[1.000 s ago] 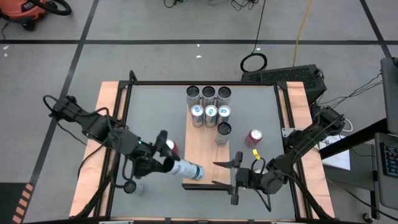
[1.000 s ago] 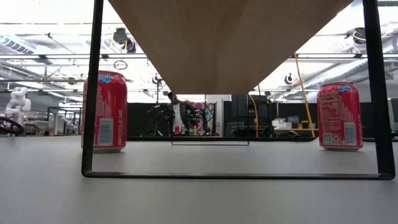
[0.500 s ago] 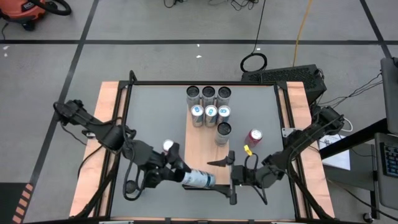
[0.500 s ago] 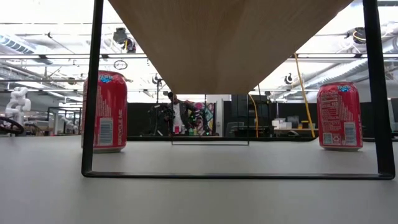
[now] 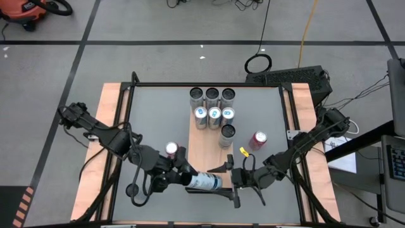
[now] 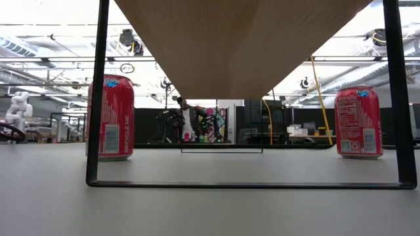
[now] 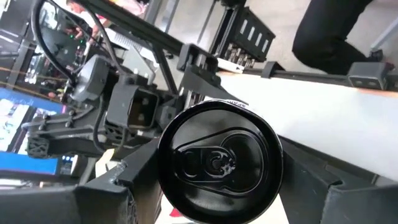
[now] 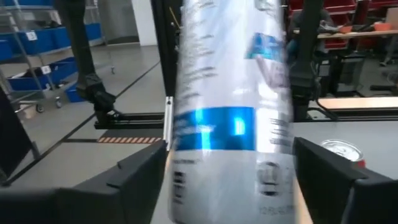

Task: Place canned beverage on shelf
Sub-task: Put the top white blue soda can on the shelf aligned with the other white blue soda can

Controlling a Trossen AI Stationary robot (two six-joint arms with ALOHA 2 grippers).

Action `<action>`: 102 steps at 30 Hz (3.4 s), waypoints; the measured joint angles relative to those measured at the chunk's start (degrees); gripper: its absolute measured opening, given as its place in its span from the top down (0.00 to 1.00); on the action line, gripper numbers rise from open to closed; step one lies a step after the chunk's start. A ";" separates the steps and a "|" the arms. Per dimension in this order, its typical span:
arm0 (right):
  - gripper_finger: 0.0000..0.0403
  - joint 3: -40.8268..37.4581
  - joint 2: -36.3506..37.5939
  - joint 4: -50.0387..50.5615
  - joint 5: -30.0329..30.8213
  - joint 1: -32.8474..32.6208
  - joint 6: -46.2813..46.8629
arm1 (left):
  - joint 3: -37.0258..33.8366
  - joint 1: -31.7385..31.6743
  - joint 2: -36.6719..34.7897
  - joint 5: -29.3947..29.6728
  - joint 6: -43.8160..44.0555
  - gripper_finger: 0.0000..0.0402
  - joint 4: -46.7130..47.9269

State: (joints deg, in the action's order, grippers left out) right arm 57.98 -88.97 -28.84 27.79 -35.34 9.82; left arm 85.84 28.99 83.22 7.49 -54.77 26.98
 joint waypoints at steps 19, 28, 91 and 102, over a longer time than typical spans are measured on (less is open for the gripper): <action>0.56 0.00 0.93 0.53 -1.30 -0.35 -4.29 | 0.00 0.13 -0.11 6.74 11.41 0.29 -1.62; 0.57 -0.03 4.74 5.40 5.37 -2.18 -6.47 | 0.07 0.48 -0.20 13.63 24.27 0.29 -4.17; 0.54 0.02 5.37 -5.22 36.92 -7.86 -38.21 | 0.04 3.39 17.33 43.77 48.15 0.36 -51.60; 0.39 0.17 5.42 -4.70 32.80 -8.59 -33.75 | -0.04 5.66 15.58 42.09 44.55 0.38 -49.83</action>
State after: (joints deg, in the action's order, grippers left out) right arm 58.15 -83.55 -33.54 60.59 -43.93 -23.93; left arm 85.80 34.66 98.80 49.58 -10.21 -22.85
